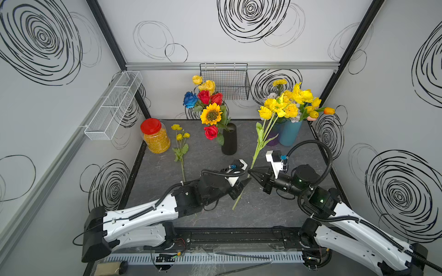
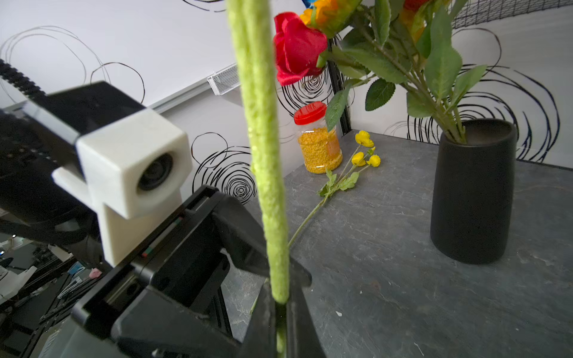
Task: Pick out yellow flowers from the vase
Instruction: Pick up the flower from the vase.
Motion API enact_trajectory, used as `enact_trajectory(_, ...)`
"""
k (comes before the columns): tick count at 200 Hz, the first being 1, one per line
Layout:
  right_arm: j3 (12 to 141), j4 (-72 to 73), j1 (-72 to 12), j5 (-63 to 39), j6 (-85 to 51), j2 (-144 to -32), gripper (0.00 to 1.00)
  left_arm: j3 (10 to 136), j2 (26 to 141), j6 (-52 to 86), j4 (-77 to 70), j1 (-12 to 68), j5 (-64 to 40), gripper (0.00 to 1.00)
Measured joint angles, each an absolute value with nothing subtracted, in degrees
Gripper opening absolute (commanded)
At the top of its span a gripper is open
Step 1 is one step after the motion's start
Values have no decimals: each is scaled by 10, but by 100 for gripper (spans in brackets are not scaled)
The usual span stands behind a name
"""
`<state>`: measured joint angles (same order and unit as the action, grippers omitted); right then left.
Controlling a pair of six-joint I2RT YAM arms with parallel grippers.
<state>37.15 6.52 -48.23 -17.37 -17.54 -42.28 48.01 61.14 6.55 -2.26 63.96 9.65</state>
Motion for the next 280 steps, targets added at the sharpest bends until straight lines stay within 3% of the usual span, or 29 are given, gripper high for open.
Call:
enact_trajectory(25, 360, 87, -496, -161, -169, -422, 0, 482, 616, 79, -31, 640, 81, 25)
enact_trajectory(76, 347, 103, -520, -136, -150, -422, 0, 482, 616, 96, -33, 640, 76, 8)
enact_trajectory(137, 340, 121, -528, -119, -145, -425, 5, 482, 616, 105, -30, 640, 86, 0)
enact_trajectory(169, 339, 123, -528, -112, -145, -425, 19, 483, 616, 106, -30, 641, 89, 0)
enact_trajectory(222, 339, 112, -528, -82, -141, -406, 58, 483, 594, 127, 1, 639, 136, 0)
enact_trajectory(280, 323, 108, -529, -4, -126, -338, 76, 517, 498, 158, 123, 644, 201, 0)
